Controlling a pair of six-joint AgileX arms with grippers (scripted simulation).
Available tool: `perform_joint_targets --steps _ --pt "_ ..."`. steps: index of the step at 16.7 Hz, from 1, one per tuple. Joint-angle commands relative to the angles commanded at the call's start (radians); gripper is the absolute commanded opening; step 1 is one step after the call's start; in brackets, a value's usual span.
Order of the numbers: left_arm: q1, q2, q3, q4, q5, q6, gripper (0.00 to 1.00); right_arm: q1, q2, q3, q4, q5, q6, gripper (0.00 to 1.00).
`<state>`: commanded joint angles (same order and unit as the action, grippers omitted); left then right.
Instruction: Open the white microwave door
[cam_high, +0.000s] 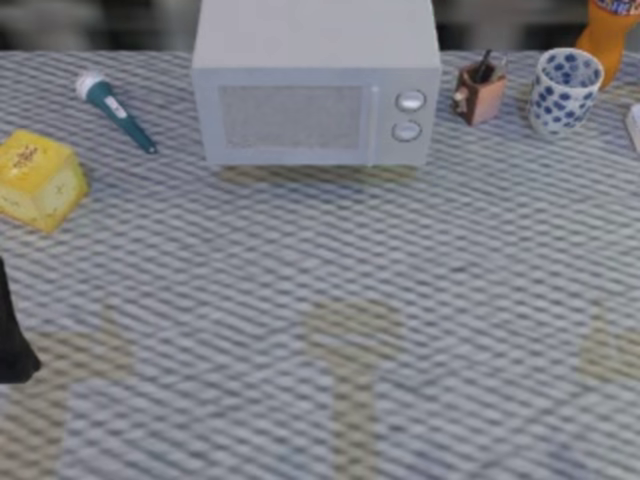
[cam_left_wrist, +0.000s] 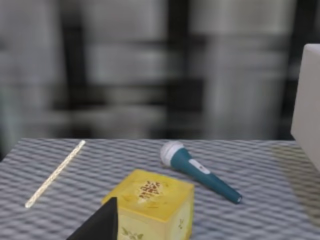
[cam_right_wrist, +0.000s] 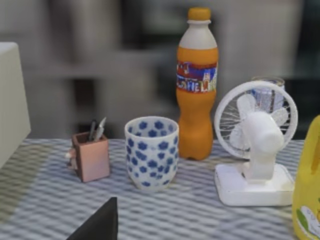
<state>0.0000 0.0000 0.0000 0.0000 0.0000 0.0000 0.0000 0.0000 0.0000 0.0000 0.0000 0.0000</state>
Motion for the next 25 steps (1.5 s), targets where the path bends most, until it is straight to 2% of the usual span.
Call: perform_joint_targets --steps 5,10,15,25 --pt "-0.016 0.045 0.05 -0.027 -0.004 -0.008 1.0 0.0 0.0 0.0 0.0 0.0 0.0 1.0" --pt "-0.094 0.272 0.318 -0.168 -0.029 -0.056 1.0 0.0 0.0 0.0 0.0 0.0 0.0 1.0" --pt "-0.215 0.644 0.756 -0.384 -0.076 -0.149 1.0 0.0 0.0 0.0 0.0 0.0 0.0 1.0" --pt "-0.505 1.565 1.839 -0.894 -0.208 -0.431 1.0 0.0 0.0 0.0 0.0 0.0 0.0 1.0"
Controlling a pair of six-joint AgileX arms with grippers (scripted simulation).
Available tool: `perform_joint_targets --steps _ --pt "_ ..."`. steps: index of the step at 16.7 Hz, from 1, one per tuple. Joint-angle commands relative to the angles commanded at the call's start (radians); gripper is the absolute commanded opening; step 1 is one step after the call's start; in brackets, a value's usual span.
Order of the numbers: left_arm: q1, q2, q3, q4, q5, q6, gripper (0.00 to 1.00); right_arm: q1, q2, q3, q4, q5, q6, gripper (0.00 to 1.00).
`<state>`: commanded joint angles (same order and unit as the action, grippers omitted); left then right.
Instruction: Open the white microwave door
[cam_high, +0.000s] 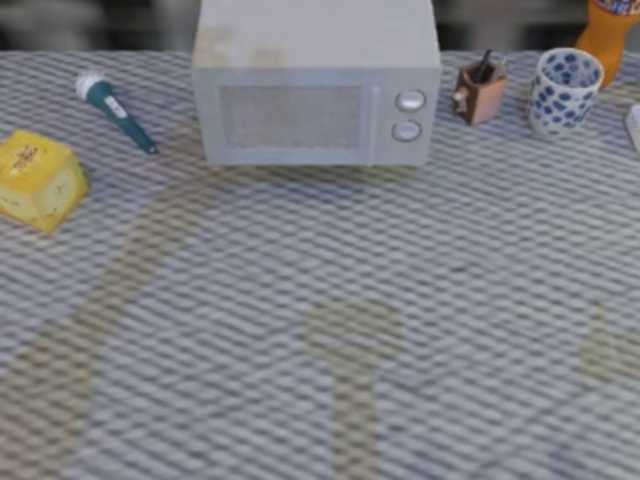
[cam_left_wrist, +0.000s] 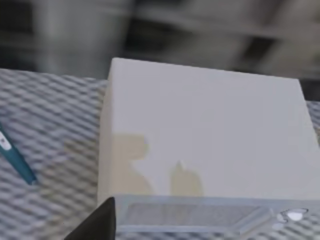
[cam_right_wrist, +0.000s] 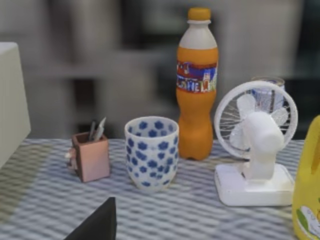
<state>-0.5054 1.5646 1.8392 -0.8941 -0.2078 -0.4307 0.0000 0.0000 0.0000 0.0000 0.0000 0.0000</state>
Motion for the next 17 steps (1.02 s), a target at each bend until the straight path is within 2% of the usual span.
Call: perform_joint_targets --steps 5,9,13,17 --pt "-0.123 0.449 0.461 -0.241 -0.067 -0.128 1.0 0.0 0.0 0.0 0.0 0.0 0.0 1.0" --pt "-0.193 0.73 0.709 -0.393 -0.11 -0.2 1.0 0.0 0.0 0.0 0.0 0.0 0.0 1.0" --pt "-0.228 0.878 0.825 -0.479 -0.135 -0.237 1.0 0.0 0.0 0.0 0.0 0.0 0.0 1.0" --pt "-0.231 0.89 0.835 -0.487 -0.137 -0.24 1.0 0.0 0.0 0.0 0.0 0.0 0.0 1.0"
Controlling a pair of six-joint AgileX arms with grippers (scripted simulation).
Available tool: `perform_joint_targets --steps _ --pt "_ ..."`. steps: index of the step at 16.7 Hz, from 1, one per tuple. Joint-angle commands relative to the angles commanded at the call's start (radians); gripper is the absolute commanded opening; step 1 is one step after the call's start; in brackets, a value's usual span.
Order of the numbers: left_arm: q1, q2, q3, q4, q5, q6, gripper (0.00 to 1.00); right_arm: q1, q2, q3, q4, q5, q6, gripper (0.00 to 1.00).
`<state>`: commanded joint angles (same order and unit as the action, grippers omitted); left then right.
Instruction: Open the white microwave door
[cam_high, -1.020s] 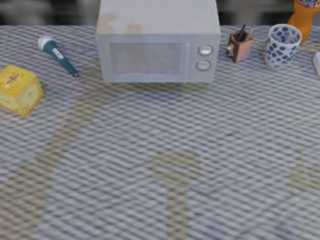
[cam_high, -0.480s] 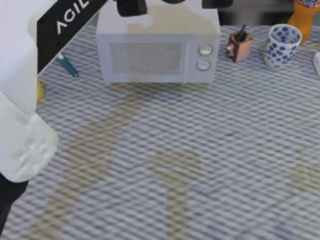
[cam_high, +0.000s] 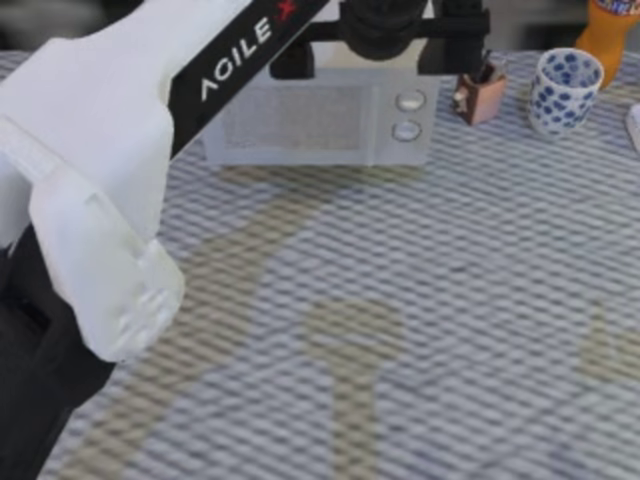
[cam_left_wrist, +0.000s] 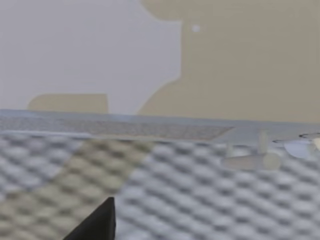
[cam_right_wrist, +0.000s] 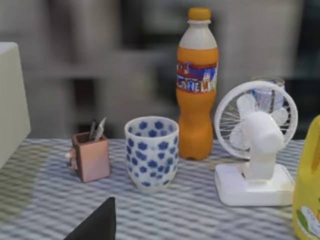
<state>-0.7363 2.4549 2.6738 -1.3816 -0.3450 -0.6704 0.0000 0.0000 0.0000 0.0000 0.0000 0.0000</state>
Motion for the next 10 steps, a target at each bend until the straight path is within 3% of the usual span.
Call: perform_joint_targets --steps 4,10 --pt "0.007 0.006 -0.013 0.018 0.003 0.005 1.0 0.0 0.0 0.0 0.0 0.0 0.0 1.0" --pt "0.042 0.043 -0.138 0.194 0.017 0.041 1.0 0.0 0.0 0.0 0.0 0.0 0.0 1.0"
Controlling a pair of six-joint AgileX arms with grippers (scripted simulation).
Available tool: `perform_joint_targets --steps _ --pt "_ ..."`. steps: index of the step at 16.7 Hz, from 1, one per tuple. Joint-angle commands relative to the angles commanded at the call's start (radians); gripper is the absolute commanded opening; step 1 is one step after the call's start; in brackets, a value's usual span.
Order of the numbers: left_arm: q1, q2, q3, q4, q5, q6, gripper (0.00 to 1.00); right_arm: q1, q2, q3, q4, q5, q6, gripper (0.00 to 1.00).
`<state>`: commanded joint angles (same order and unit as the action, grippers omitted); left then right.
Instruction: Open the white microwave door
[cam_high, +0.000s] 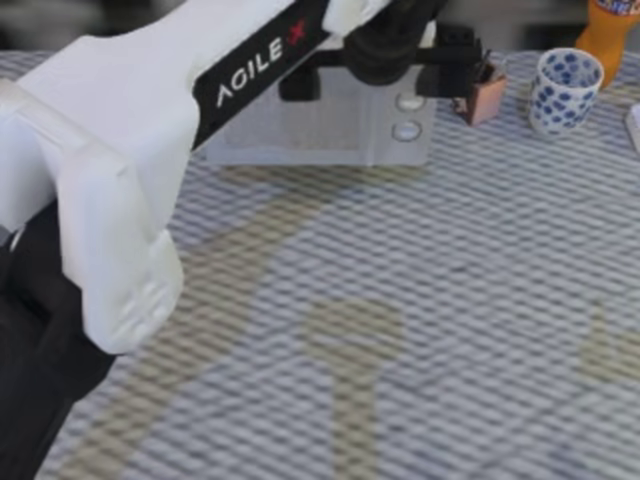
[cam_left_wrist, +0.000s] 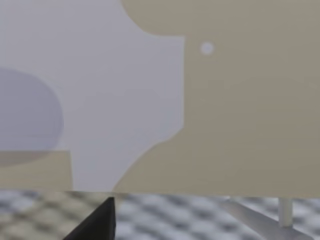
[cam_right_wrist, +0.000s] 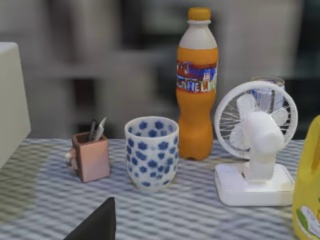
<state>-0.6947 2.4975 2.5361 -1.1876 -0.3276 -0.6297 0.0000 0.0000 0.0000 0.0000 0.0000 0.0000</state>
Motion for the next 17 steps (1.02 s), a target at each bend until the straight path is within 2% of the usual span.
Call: perform_joint_targets --steps 3,7,17 --pt "0.012 0.014 -0.044 0.061 0.005 0.012 1.0 0.0 0.0 0.0 0.0 0.0 0.0 1.0" --pt "0.013 0.015 -0.046 0.065 0.006 0.013 1.0 0.0 0.0 0.0 0.0 0.0 0.0 1.0" --pt "0.013 0.015 -0.046 0.065 0.006 0.013 0.25 0.0 0.0 0.0 0.0 0.0 0.0 1.0"
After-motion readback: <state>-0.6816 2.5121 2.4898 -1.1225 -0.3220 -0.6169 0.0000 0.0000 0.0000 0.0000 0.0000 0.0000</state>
